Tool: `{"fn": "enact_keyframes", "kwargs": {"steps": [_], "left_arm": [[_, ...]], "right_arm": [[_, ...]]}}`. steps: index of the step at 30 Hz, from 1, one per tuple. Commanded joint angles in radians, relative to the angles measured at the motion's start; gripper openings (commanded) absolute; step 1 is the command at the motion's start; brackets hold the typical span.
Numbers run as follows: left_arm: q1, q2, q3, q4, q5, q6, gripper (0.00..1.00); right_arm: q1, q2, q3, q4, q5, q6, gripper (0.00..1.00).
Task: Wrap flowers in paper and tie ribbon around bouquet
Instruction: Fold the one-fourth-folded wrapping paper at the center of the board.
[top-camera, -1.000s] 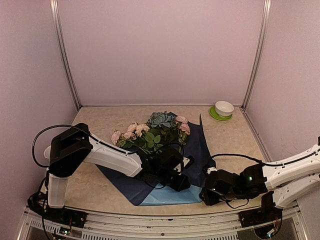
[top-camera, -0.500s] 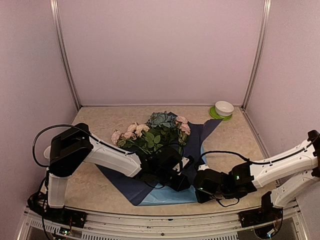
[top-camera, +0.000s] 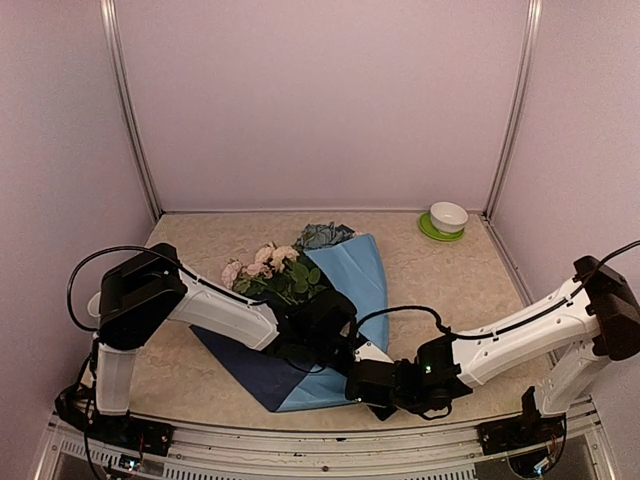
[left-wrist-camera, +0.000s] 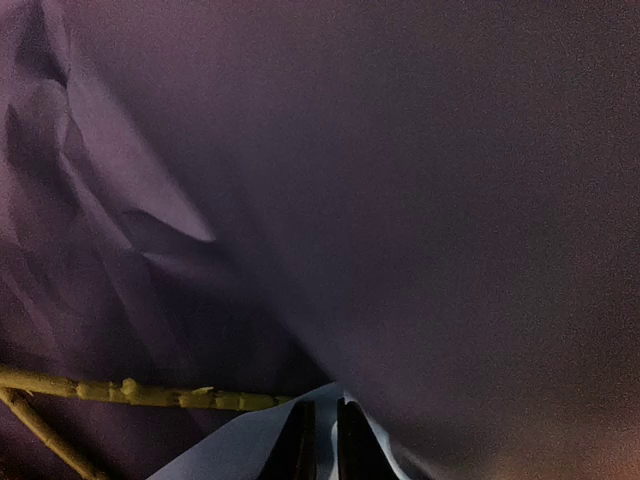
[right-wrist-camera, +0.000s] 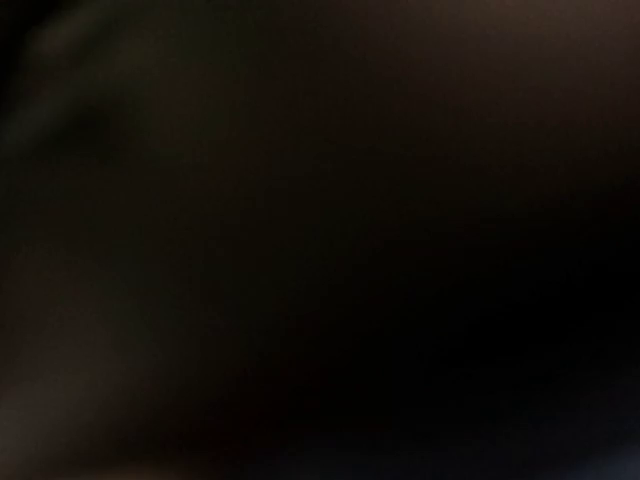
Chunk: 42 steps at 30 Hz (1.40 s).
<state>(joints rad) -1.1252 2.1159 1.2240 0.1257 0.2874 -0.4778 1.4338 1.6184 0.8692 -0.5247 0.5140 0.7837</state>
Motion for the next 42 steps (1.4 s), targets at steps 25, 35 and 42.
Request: {"fn": "enact_keyframes", "kwargs": {"steps": [25,35,42], "left_arm": [[0.096,-0.619,-0.329,0.045,-0.338,-0.123,0.81],[0.105,-0.695,-0.518,0.337,-0.234,-0.241,0.99],[0.126,-0.568,-0.53,0.365,-0.22,-0.336,0.92]], "right_arm": [[0.039,0.2,-0.078,0.213,-0.134,-0.162,0.23],[0.04,0.211,-0.053,0.178,-0.113,-0.18,0.24],[0.039,0.205,-0.046,0.173,-0.097,-0.191,0.24]]}}
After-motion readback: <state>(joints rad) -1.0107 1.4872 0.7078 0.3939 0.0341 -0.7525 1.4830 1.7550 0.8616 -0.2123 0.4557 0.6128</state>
